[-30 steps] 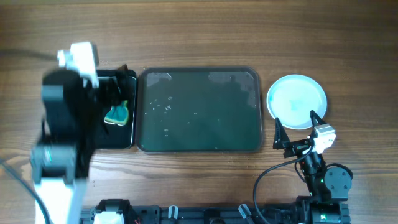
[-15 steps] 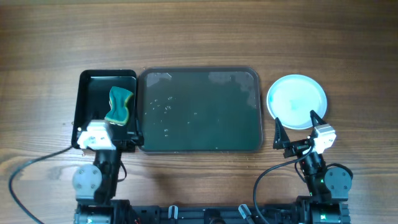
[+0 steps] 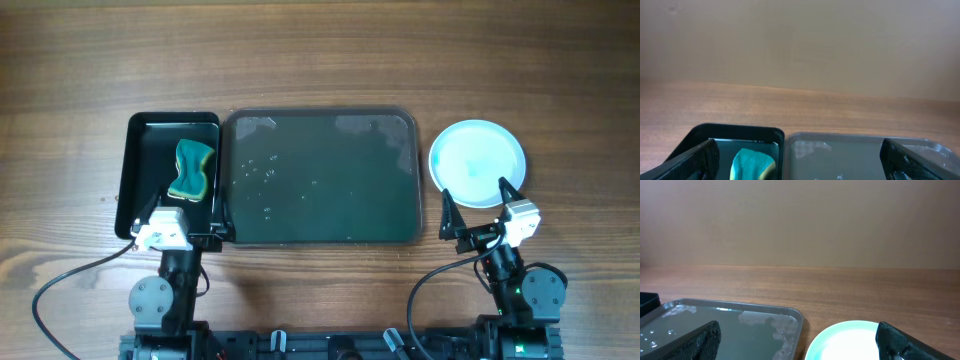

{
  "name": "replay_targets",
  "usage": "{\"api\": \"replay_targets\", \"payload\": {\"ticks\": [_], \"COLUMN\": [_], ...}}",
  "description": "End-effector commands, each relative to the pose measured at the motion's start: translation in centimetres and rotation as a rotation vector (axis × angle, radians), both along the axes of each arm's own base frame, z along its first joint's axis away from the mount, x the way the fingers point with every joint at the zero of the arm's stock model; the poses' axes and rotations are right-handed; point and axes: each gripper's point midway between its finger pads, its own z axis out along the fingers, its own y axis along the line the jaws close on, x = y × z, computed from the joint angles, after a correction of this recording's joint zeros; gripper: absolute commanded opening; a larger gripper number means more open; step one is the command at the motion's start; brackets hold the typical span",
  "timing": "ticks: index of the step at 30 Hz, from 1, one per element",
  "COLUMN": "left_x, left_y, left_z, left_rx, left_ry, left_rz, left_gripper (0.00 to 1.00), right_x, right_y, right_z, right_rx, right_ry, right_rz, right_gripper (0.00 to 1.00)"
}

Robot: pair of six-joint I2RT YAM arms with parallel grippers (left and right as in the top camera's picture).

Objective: Clean dirty plates on tray and stack at the side

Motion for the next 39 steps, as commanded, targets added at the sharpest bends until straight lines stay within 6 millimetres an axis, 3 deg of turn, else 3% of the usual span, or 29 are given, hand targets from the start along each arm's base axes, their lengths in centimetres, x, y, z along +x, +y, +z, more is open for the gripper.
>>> {"api": "replay_targets", "payload": {"ticks": [1, 4, 39], "left_x": [0.2, 0.1, 0.1], "left_y": [0.2, 0.2, 0.2], "left_z": [-1.3, -2.8, -2.8], "left_rx": [0.002, 0.004, 0.004], "left_ry": [0.019, 0.078, 0.077], "left_rz": [0.013, 0.012, 0.010], "left_gripper": [1.00, 1.00, 1.00], "right_x": [-0.1, -0.1, -0.1], "right_y": [0.4, 0.4, 0.4], "right_z": [0.4, 0.4, 0.4], "right_rx": [-0.018, -0.018, -0.018], "right_ry": [-0.021, -0.021, -0.021], "right_rz": [0.020, 0.020, 0.020], "right_gripper": [1.00, 1.00, 1.00]}}
